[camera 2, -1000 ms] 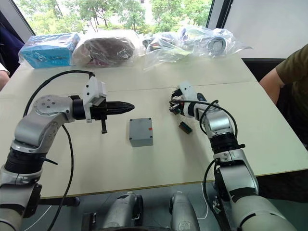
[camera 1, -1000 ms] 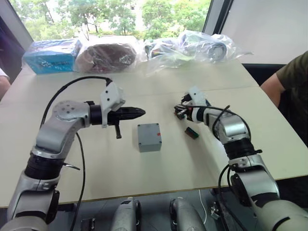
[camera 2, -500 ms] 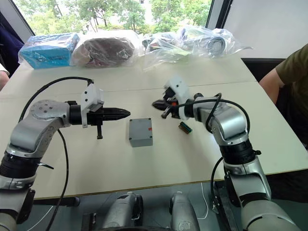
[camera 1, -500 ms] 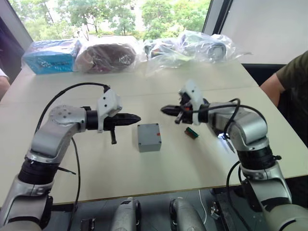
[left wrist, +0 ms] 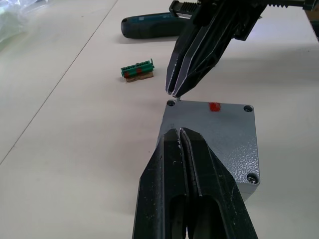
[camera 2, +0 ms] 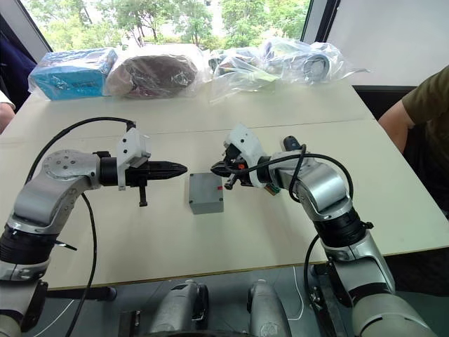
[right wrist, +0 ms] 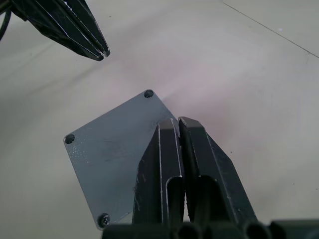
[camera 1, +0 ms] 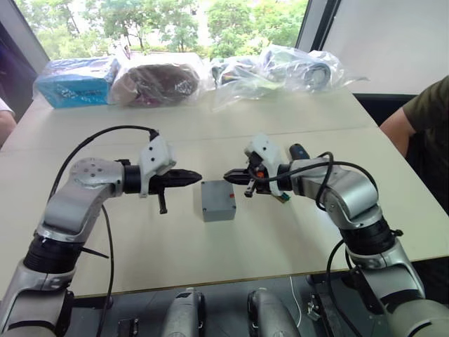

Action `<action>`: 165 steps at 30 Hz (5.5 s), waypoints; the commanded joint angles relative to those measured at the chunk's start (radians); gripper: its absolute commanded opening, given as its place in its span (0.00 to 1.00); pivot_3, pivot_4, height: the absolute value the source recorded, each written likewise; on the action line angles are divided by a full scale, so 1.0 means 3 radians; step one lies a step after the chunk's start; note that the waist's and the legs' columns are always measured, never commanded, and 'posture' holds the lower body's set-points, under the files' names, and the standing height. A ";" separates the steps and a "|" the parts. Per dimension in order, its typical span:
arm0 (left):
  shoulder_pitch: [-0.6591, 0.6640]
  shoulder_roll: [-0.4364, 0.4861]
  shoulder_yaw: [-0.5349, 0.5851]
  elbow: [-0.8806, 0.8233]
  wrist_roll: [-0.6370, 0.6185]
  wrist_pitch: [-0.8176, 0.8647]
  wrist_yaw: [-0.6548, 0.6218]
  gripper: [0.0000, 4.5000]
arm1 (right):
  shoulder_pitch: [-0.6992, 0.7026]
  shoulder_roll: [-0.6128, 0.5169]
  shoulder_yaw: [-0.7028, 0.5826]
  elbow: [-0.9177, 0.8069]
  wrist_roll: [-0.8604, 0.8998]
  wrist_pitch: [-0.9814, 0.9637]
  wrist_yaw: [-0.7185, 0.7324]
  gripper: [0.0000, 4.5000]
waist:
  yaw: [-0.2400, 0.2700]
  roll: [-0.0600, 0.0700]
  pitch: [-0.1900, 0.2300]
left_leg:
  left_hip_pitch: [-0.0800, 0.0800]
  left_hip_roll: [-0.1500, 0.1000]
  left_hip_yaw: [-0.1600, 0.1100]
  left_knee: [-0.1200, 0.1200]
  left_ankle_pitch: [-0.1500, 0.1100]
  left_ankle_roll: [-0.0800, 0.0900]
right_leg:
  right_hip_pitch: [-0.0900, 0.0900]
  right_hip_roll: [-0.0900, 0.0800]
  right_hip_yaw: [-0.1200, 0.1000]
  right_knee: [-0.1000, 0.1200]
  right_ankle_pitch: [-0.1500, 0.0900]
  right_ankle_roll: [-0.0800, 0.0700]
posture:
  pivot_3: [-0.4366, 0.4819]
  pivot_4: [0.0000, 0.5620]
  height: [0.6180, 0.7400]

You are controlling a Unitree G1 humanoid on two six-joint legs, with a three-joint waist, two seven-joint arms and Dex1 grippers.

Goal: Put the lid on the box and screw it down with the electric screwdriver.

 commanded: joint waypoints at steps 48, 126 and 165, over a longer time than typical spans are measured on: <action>-0.0029 -0.0105 -0.0030 -0.0250 -0.0096 -0.0018 0.0093 0.00 | -0.0224 -0.0535 -0.0266 -0.0104 -0.0048 0.0088 0.0256 1.00 | 0.0003 0.0000 0.0000 | 0.0001 0.0000 0.0000 0.0002 0.0000 0.0000 | 0.0001 0.0000 0.0000 0.0000 0.0000 0.0000 | 0.48 0.27 1.00; 0.0187 -0.0160 -0.0186 0.0034 0.0173 -0.0209 0.0180 0.00 | 0.0533 0.0291 -0.0243 -0.0154 -0.0263 -0.0562 -0.0595 1.00 | 0.0000 -0.0001 0.0000 | 0.0001 0.0000 -0.0001 0.0006 -0.0001 0.0002 | 0.0005 0.0001 0.0000 0.0000 0.0000 0.0000 | 0.48 0.27 1.00; 0.0070 -0.0236 -0.0131 0.0124 0.0223 -0.0237 0.0228 0.00 | 0.0364 0.0217 -0.0081 -0.0107 -0.0175 -0.0201 -0.0397 0.01 | 0.0000 -0.0001 0.0000 | 0.0002 0.0000 -0.0002 0.0006 -0.0001 0.0002 | 0.0005 0.0000 0.0000 0.0000 0.0000 0.0000 | 0.48 0.27 1.00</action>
